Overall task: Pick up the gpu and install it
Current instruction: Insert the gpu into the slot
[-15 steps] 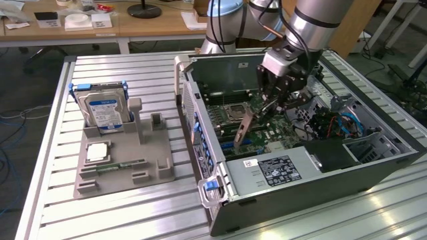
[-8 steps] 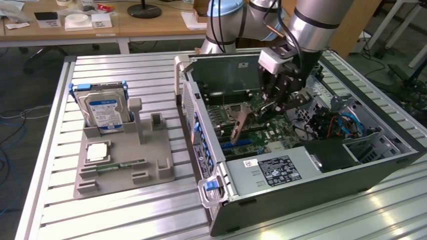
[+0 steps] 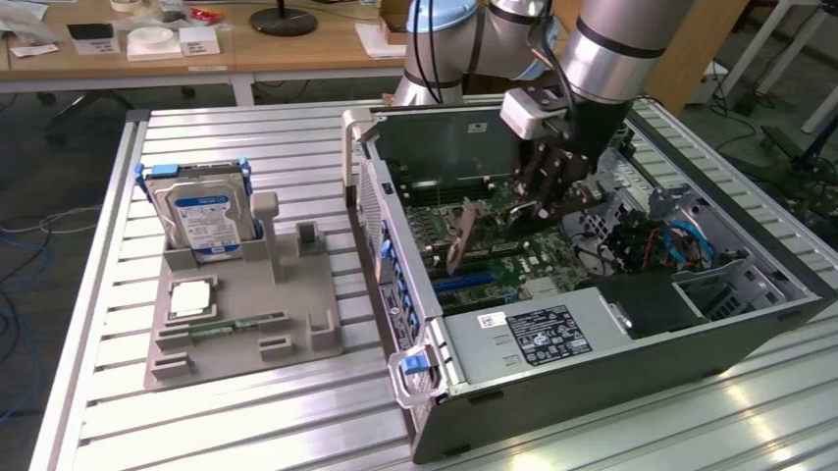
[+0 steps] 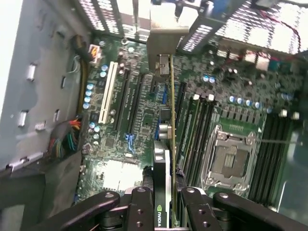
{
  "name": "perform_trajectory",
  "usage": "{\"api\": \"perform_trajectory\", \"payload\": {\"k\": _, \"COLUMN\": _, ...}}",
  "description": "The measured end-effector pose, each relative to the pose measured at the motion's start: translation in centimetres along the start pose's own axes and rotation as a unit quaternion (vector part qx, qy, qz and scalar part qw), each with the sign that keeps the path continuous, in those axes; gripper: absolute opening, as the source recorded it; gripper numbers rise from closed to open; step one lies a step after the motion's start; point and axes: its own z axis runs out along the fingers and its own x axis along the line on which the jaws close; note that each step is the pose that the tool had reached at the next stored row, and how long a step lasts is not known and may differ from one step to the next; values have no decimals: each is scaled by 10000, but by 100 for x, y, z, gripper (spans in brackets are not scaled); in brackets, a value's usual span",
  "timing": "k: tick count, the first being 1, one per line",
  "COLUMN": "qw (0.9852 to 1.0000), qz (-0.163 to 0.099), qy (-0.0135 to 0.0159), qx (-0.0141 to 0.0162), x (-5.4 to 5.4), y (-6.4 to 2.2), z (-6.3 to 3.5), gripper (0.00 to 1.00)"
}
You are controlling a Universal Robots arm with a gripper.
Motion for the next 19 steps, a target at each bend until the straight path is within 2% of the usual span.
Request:
{"api": "perform_trajectory", "payload": {"k": 3, "qw": 9996, "qz": 277, "qy": -5, "qx": 16, "x": 0, "y": 0, "z": 2, "gripper": 27}}
{"api": "perform_trajectory", "payload": {"k": 8, "qw": 9977, "qz": 674, "qy": -11, "qx": 39, "x": 0, "y": 0, "z": 4, "gripper": 27}}
{"api": "perform_trajectory", "payload": {"k": 15, "qw": 9976, "qz": 685, "qy": -11, "qx": 40, "x": 0, "y": 0, "z": 3, "gripper": 27}}
{"api": "perform_trajectory", "payload": {"k": 19, "qw": 9969, "qz": 790, "qy": -13, "qx": 46, "x": -1, "y": 0, "z": 5, "gripper": 27}}
